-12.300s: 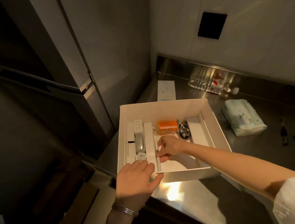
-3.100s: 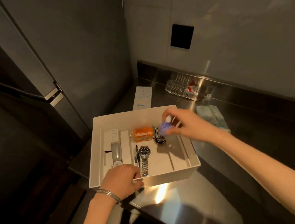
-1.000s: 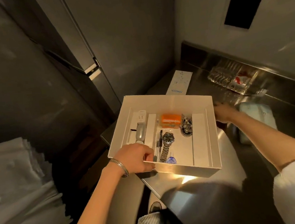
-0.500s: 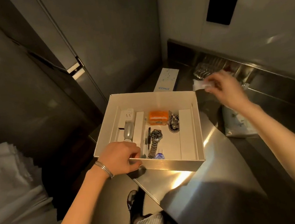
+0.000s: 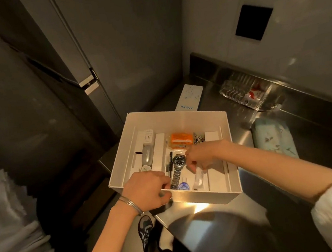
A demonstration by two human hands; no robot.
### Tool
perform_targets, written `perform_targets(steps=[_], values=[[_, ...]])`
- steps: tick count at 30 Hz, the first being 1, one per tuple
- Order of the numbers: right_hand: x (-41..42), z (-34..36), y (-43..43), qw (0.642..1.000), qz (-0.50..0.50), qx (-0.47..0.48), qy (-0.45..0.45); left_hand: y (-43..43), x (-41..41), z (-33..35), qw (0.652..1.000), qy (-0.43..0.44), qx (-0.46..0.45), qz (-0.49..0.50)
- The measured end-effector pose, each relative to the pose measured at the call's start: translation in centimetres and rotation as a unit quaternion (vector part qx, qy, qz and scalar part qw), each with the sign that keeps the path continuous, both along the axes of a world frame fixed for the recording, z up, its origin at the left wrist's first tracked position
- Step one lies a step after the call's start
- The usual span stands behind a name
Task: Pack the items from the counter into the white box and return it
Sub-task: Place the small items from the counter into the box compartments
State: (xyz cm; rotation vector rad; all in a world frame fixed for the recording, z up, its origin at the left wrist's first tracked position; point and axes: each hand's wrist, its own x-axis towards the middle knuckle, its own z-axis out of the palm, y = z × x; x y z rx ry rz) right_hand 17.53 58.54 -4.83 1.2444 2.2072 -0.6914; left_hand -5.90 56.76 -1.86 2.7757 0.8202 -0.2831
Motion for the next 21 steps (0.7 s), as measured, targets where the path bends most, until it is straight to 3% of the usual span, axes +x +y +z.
perform_targets(steps=[4,11,17,21], values=[[-0.3,-1.4,0.1,0.998,-0.039,-0.052,0.007,0.1,0.2,0.3,1.0,-0.01,-0.002,0.005],[-0.3,-2.3,0.0,0.998,-0.062,-0.021,-0.016,-0.1,0.1,0.7,1.0,-0.02,0.005,0.008],[-0.9,-1.4,-0.2,0.994,-0.056,-0.091,-0.018,-0.1,0.2,0.7,1.0,-0.015,-0.002,0.006],[-0.5,-0.9,0.2,0.993,-0.099,-0.046,0.036,-0.1,0.3,0.8,1.0,-0.016,-0.004,0.006]])
